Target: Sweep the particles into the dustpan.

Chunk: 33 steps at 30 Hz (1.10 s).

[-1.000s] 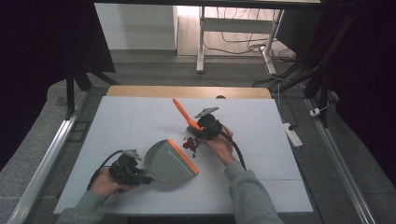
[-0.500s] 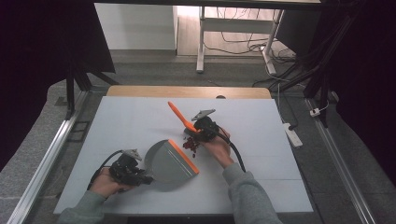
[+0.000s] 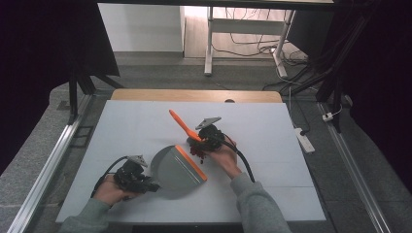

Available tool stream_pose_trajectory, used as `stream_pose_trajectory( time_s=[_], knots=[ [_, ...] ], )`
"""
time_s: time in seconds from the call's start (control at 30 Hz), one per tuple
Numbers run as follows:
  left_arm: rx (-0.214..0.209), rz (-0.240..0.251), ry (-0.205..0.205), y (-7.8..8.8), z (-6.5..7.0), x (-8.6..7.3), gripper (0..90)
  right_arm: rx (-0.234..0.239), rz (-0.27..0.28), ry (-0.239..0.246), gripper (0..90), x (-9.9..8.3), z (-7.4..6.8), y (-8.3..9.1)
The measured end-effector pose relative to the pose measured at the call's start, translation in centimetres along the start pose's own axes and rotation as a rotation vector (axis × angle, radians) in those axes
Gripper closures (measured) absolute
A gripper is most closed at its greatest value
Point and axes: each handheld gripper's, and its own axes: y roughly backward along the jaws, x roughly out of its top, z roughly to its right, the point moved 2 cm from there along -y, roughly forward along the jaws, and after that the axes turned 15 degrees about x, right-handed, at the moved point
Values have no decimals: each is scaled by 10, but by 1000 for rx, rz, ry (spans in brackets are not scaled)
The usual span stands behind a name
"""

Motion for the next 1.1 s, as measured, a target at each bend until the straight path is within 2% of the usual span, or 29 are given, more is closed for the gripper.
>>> stream_pose_trajectory(
  time_s=[0.1, 0.17, 0.3, 0.4, 0.6, 0.63, 0.67, 0.7, 0.73, 0.8, 0.83, 0.93, 1.0, 1.1],
  knots=[
    [0, 0, 0, 0, 0, 0, 615, 3, -2, 4, 708, 0, -3, -1],
    [0, 0, 1, 0, 0, 0, 615, 34, 12, -15, 708, 0, -7, -1],
    [0, 0, 1, 0, 0, 0, 615, 39, 8, -2, 708, 0, -13, -4],
    [0, -1, 0, 0, 0, 0, 615, 72, 17, -15, 709, 2, -21, -6],
    [-1, -4, -3, 0, 0, 0, 615, 73, 19, 7, 708, 4, -32, -10],
    [-1, -4, -3, 0, 0, 0, 615, 94, 32, 1, 708, 6, -35, -9],
    [-1, -3, -3, 0, 0, 0, 615, 94, 32, 1, 708, 6, -35, -9],
    [-1, -3, -2, 0, 0, 0, 615, 121, 45, -2, 709, 7, -39, -9],
    [-1, -3, -2, 0, 0, 0, 615, 121, 45, -2, 709, 7, -39, -9],
    [0, -6, -4, 0, 0, 0, 616, 128, 39, 14, 709, 9, -45, -10],
    [0, -6, -4, -1, 0, 0, 615, 148, 44, 28, 708, 12, -51, -10],
    [0, -5, -4, -1, 0, -1, 615, 151, 55, 50, 708, 16, -56, -7],
    [1, -5, -5, 0, 0, -1, 615, 121, 75, 70, 708, 21, -56, 2],
    [-1, -5, -3, -1, 0, -1, 615, 79, 88, 58, 708, 23, -48, 11]
  ],
)
